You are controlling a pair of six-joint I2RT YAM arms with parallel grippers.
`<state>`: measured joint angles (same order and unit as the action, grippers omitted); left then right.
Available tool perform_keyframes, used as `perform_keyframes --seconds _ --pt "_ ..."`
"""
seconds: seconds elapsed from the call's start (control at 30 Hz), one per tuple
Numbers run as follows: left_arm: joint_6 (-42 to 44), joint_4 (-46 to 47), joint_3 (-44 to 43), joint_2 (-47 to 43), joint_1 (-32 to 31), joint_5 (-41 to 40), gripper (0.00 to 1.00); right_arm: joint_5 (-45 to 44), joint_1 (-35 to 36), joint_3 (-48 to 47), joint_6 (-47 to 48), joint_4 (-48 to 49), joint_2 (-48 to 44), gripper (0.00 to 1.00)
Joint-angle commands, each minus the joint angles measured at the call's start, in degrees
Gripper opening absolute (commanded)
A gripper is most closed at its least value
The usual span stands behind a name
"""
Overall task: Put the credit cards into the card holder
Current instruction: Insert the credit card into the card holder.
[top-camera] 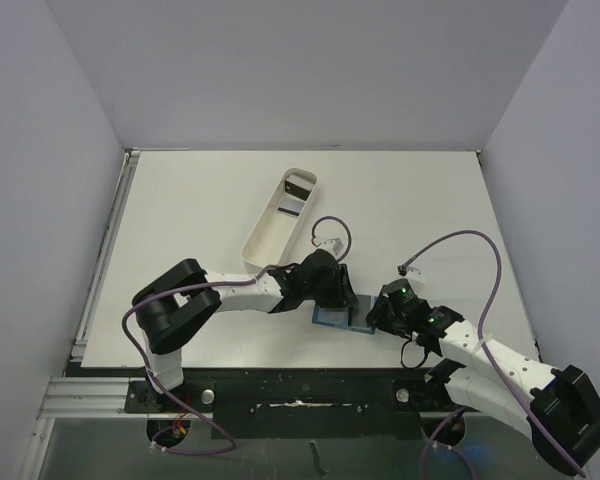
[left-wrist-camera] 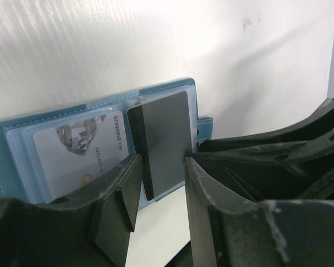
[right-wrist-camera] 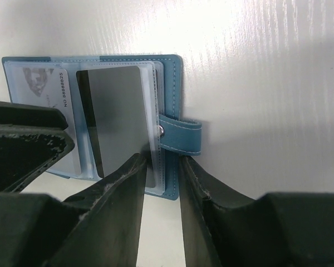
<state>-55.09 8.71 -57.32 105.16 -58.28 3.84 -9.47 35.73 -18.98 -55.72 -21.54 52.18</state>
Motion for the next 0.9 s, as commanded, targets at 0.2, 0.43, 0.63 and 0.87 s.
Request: perform_keyframes --seconds 0.2,0.43,0.63,0.87 --pt "0.00 -1.39 -6.29 4.91 0.95 -0.60 0.35 -1.07 0.65 -0.93 0.62 2.54 0.70 0.29" --pt "-1.66 0.06 -7.19 6.11 0.89 1.00 0.36 -1.26 0.71 -0.68 1.44 3.77 1.52 0.28" --pt "-3.28 4.80 -5.87 4.25 0.28 4.47 0.35 -1.61 0.68 -1.24 3.40 4.49 2.05 0.27" --pt "-3.44 6.49 -2.89 1.03 0.66 4.50 0.35 -3.81 0.65 -4.93 5.43 0.67 2.29 0.35"
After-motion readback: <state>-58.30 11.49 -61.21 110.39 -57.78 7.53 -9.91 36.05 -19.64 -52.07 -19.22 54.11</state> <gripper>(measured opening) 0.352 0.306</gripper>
